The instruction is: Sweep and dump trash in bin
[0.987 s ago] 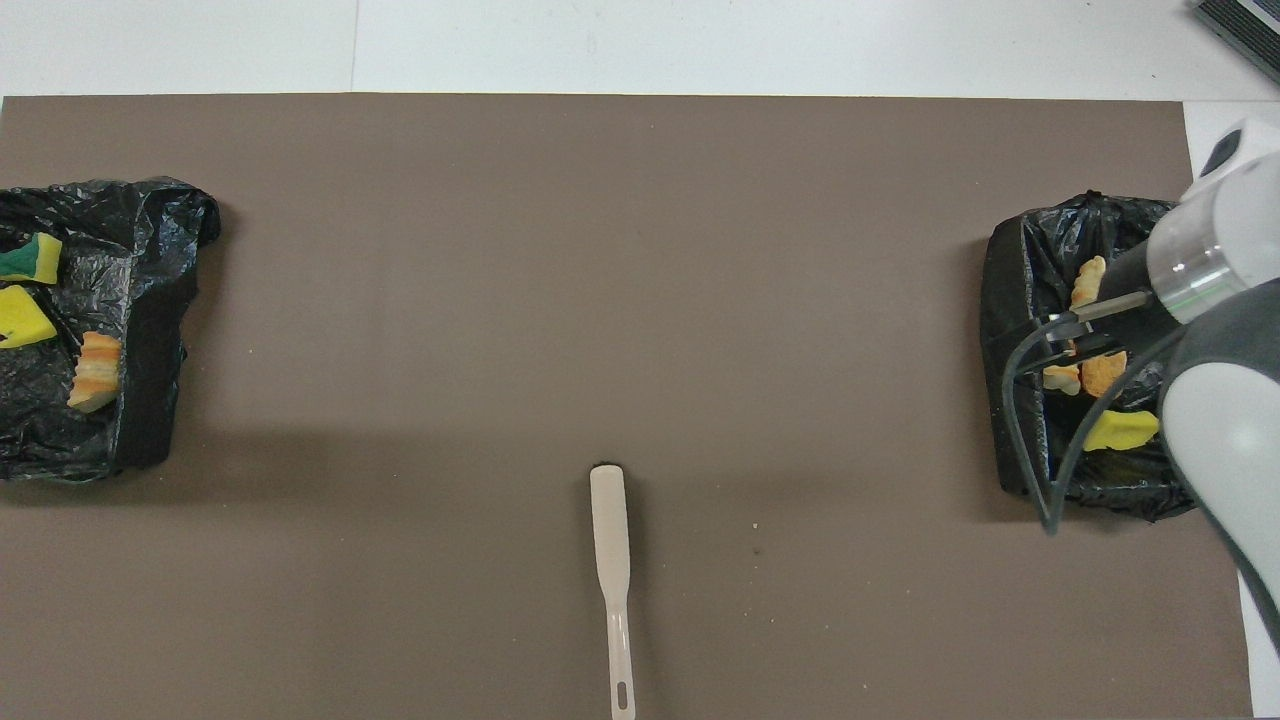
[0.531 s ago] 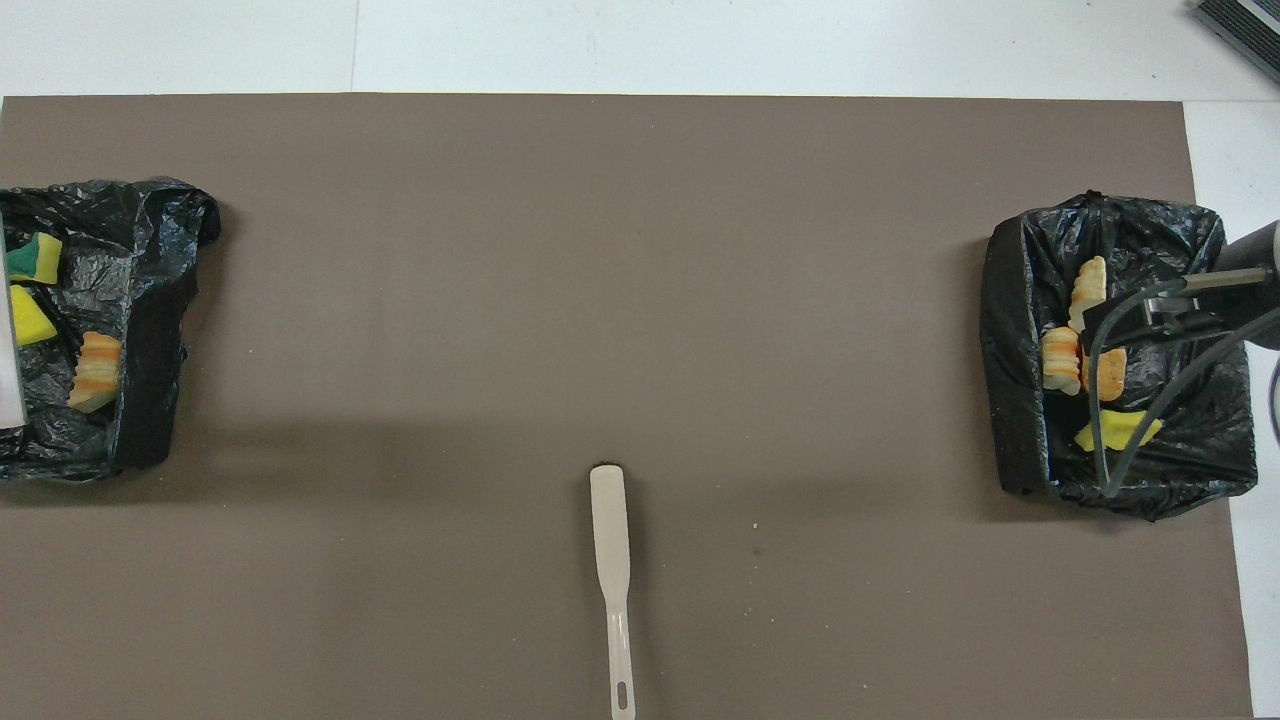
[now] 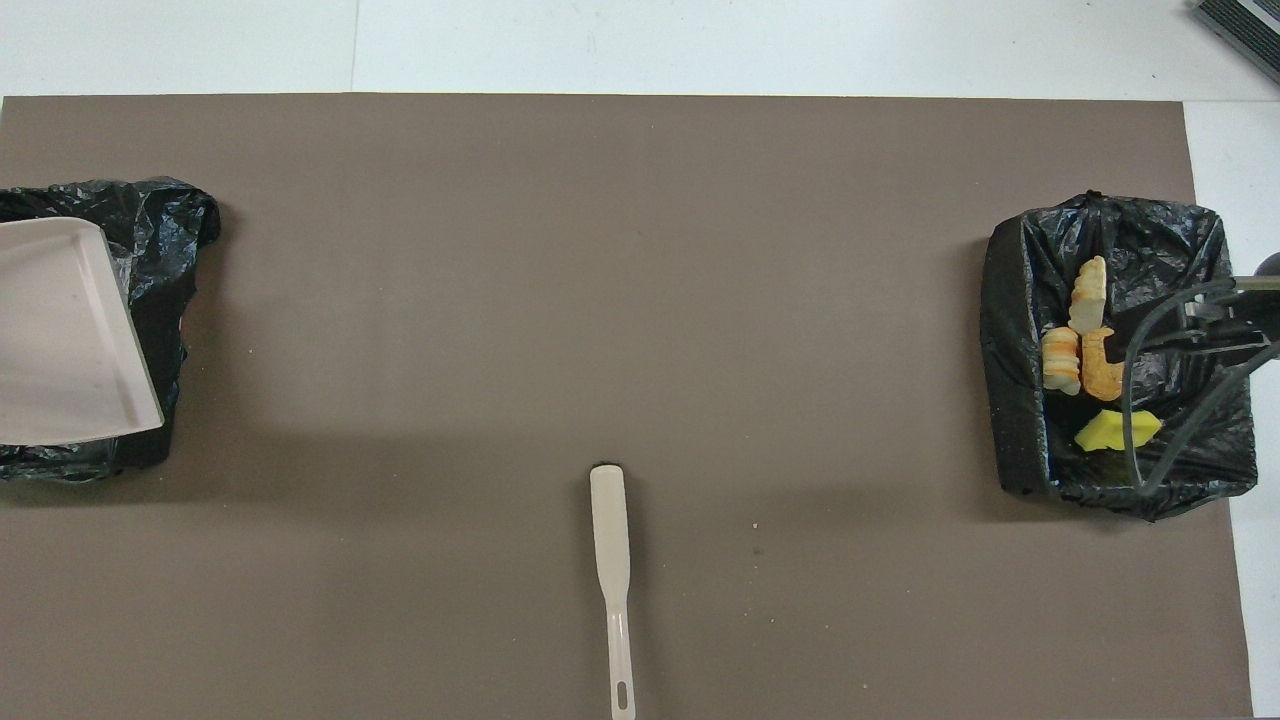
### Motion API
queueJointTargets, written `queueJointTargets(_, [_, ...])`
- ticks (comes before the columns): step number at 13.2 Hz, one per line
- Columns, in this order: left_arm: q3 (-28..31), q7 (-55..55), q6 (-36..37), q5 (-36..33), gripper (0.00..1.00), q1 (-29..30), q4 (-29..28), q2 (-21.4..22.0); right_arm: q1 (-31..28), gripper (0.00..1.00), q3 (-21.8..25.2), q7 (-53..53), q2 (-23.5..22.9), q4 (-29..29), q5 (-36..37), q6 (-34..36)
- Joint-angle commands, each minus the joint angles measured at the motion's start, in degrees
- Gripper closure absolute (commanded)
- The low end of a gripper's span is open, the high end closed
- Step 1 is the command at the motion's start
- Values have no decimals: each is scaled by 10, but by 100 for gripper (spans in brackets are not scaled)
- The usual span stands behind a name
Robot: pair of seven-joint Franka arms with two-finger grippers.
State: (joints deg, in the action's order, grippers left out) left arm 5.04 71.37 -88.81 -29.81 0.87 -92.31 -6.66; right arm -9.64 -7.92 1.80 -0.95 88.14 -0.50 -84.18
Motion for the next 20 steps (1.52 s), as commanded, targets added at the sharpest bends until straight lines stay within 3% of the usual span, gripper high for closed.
queueJointTargets(1, [-3, -80, -4, 49, 100, 1, -79, 56, -5, 0, -5, 6, 19, 23, -10, -16])
queueJointTargets(4, [-17, -152, -6, 139, 100, -7, -144, 93, 1, 0, -8, 5, 18, 22, -9, -16])
queueJointTargets(7, [-89, -276, -8, 150, 100, -7, -159, 98, 1, 0, -9, 6, 16, 21, -5, -24])
queueJointTargets(10, [-149, -395, -76, 193, 100, -9, -202, 98, 1, 0, -11, 7, 13, 25, 2, -85])
queueJointTargets(14, [-279, -629, -118, 200, 100, -9, -200, 75, 1, 0, -11, 6, 13, 25, -5, -85])
queueJointTargets(17, [-304, -702, -169, 237, 100, -17, -195, 51, 1, 0, -11, 7, 13, 25, -5, -85])
queueJointTargets(20, [-303, -829, -185, 259, 100, -73, -150, -7, 1, 0, -11, 7, 13, 25, -5, -85])
